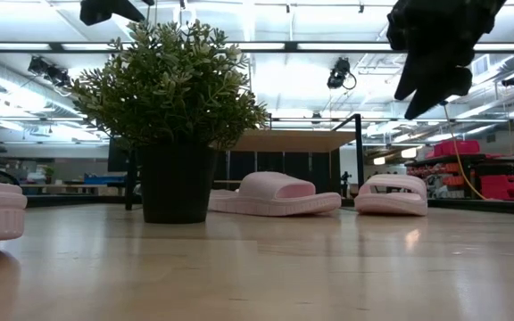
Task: Pick and place slides into the shelf
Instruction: Put the pink slide on the shelf
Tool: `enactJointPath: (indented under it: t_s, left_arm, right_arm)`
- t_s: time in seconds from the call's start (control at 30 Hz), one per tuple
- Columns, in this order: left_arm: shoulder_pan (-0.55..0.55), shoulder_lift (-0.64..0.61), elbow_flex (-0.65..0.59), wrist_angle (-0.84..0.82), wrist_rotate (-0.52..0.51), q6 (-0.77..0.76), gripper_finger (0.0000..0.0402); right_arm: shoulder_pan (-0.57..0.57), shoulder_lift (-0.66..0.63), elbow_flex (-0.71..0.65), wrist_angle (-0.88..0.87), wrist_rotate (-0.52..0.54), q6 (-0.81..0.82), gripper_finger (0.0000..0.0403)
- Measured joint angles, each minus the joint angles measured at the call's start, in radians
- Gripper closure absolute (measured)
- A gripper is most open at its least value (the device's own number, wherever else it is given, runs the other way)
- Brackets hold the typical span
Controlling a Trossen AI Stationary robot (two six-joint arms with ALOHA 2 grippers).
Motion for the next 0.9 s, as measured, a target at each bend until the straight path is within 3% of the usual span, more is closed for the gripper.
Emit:
enactJointPath:
  t_s: [0.23,0.37,0.9]
  left_arm:
    - [0.000,0.018,0.001,0.000,-0.001,0.027,0.0228]
    - [0.000,0.034,0.001,0.006,-0.010,0.052,0.0230]
    - [0.000,0.081,0.000,0.009,-0.008,0.053,0.0228]
  right_arm:
    - [-0.012,0.014,-0.034,-0.006,0.028,0.107,0.0089]
    - [-0.011,0.073,-0.034,-0.007,0.107,0.028,0.0093]
    - [-0.062,0.384,0.074,-0.112,0.125,-0.031,0.0107]
